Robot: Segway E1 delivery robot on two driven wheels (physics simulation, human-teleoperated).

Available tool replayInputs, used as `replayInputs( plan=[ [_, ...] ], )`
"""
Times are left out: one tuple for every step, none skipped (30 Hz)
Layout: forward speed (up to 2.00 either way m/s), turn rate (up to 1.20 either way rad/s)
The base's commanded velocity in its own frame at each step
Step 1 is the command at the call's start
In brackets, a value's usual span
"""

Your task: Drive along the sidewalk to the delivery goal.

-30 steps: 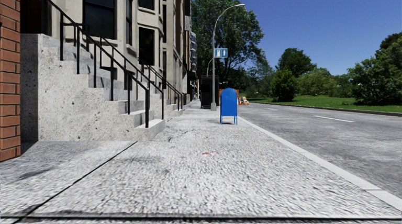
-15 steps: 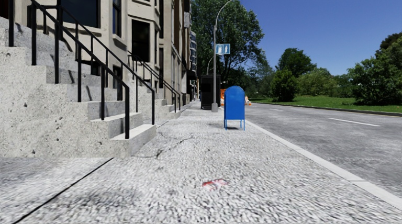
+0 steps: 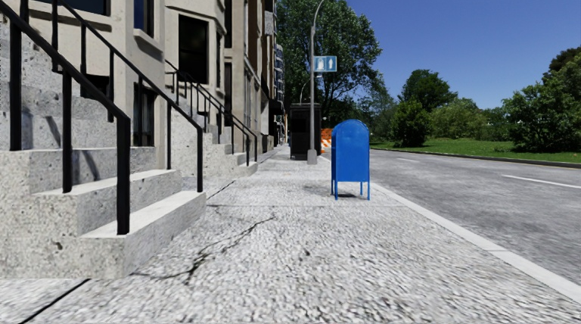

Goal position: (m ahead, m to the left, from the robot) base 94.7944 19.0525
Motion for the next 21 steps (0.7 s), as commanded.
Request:
replayInputs(
  plan=[
    [2.0,0.0],
    [2.0,0.0],
    [2.0,0.0],
    [2.0,0.0],
    [2.0,0.0],
    [2.0,0.0],
    [2.0,0.0],
    [2.0,0.0],
    [2.0,0.0],
    [2.0,0.0],
    [2.0,0.0],
    [2.0,0.0],
    [2.0,0.0],
    [2.0,0.0],
    [2.0,0.0],
    [2.0,0.0],
    [2.0,0.0],
    [2.0,0.0],
    [2.0,0.0],
    [2.0,0.0],
    [2.0,0.0]
  ],
)
